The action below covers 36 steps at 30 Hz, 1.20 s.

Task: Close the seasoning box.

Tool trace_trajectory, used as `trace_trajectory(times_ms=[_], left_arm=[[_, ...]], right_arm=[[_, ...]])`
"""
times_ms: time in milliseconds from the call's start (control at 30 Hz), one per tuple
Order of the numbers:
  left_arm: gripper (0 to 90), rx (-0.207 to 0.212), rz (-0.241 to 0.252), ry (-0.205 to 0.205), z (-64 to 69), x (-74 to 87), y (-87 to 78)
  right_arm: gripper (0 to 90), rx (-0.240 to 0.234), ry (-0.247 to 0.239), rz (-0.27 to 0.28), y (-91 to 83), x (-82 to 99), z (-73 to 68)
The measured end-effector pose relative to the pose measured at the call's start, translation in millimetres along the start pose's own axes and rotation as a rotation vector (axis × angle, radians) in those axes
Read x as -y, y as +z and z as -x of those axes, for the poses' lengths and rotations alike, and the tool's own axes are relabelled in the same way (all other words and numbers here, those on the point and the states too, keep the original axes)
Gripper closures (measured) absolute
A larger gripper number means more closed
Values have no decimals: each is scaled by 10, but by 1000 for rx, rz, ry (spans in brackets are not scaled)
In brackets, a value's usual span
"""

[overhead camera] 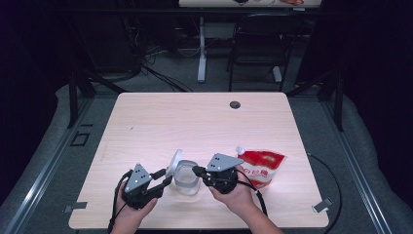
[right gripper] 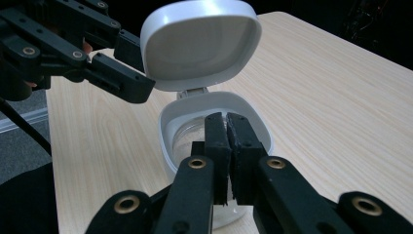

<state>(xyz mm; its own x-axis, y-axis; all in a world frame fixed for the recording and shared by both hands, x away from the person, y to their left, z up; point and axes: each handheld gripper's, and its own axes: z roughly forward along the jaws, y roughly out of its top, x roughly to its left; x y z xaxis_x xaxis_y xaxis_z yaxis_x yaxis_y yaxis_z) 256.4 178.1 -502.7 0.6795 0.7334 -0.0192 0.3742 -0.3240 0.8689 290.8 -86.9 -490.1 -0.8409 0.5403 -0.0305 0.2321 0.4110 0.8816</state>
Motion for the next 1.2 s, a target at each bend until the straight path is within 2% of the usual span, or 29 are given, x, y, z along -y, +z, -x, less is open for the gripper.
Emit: trace_trajectory(times_ms=[300,467,900,1200], left_arm=[[689,-23,6,-12,-55,19,-15],[733,-10,8,-14,-78,25,-15],[754,-5,14,-11,-140,21,6],[773,13,11,-14,-220,-25,68]], right_arm=[[868,-1,11,4,-16,44,10],[866,0,12,7,-23,51,14],[860,8,17,1,-33,72,22],[850,23,9,-13,-73,80,30]])
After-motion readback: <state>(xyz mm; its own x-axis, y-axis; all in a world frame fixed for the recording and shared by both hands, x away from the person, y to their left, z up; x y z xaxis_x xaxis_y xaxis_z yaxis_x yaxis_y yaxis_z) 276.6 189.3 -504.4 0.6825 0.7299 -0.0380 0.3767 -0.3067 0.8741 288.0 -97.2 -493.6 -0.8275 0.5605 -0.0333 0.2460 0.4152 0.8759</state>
